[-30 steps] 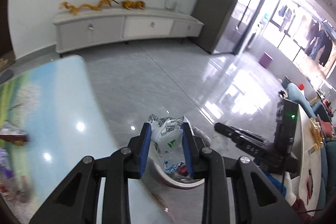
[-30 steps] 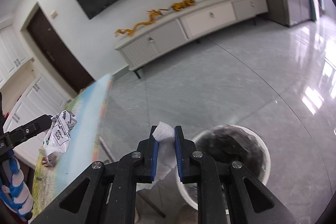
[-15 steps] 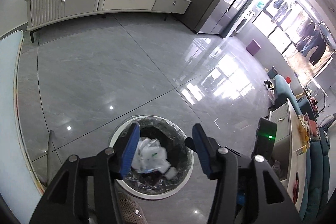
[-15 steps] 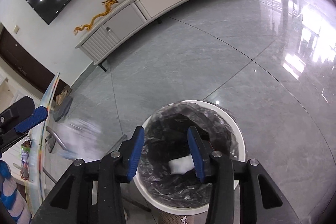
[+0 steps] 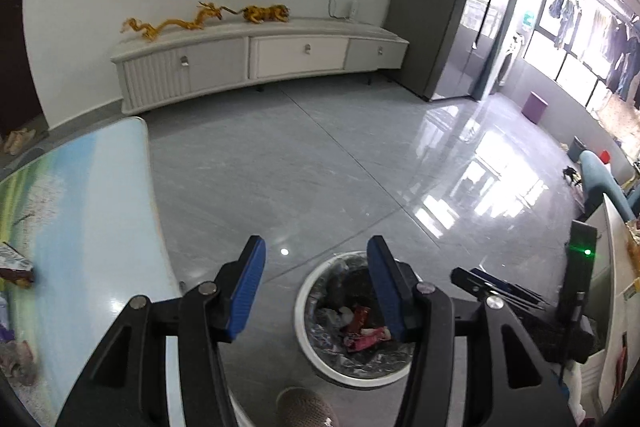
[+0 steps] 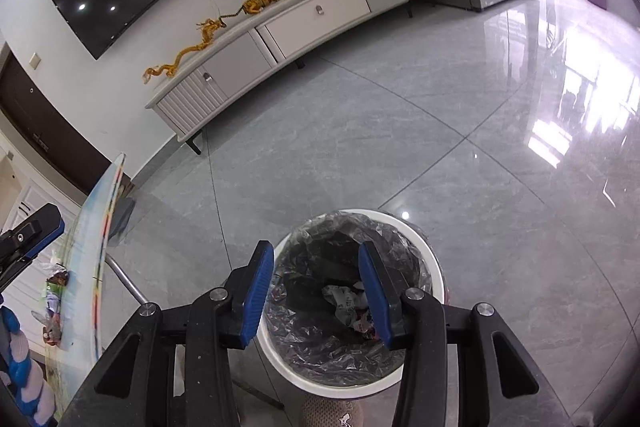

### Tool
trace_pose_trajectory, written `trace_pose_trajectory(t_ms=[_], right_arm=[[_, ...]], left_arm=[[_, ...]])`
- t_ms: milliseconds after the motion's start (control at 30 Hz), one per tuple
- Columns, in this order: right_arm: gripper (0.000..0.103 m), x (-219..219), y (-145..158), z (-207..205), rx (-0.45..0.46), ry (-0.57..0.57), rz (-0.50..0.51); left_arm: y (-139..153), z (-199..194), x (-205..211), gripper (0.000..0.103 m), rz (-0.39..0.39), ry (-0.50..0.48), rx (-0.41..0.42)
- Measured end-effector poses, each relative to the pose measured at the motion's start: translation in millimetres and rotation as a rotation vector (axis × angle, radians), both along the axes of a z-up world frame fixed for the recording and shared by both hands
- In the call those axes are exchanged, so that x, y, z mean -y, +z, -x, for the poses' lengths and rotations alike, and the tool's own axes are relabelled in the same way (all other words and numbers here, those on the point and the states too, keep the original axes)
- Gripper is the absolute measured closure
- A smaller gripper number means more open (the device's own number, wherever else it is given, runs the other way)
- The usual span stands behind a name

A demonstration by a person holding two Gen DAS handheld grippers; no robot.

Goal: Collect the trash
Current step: 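Carry both items over the bin and open both grippers to drop them, then grasp the brown snack wrapper with the right gripper while the left grasps the pink wrapper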

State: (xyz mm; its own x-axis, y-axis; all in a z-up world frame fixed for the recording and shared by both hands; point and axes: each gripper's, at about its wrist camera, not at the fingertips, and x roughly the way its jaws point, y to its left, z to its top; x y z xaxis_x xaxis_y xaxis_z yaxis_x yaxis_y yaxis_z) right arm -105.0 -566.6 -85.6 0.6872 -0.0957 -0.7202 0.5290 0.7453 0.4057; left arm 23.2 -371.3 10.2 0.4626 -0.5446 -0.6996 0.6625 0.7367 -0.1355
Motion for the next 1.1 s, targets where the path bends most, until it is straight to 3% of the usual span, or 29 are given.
trace_pose_trajectory(t_ms=[133,267,500,900,1100], right_arm=[[0.06,-19.5,19.2,2.4,0.024,0.025,0.034],[0.059,-42.2,36.1,3.0,0.047,0.057,0.066],[0.056,-77.6,65.5,1.2,0.09,0.113,0.111],[0.055,-142.2,107.1,-22.8,0.136,0.24,0.184],[0.055,-178.6,117.2,-48.6,0.139,0.327,0.216]], left_arm=[[22.4,8.7,-34.7,0.042,0.006,0.113,0.107],[37.2,13.2,-78.6,0.034,0.023,0.209,0.164],[57.8,21.0,-143.7,0.033,0.03,0.334,0.226],[74.3,30.5,-234.6,0.033,0.05,0.474,0.272],[61.2,18.6,-283.5,0.033,0.066,0.545,0.231]])
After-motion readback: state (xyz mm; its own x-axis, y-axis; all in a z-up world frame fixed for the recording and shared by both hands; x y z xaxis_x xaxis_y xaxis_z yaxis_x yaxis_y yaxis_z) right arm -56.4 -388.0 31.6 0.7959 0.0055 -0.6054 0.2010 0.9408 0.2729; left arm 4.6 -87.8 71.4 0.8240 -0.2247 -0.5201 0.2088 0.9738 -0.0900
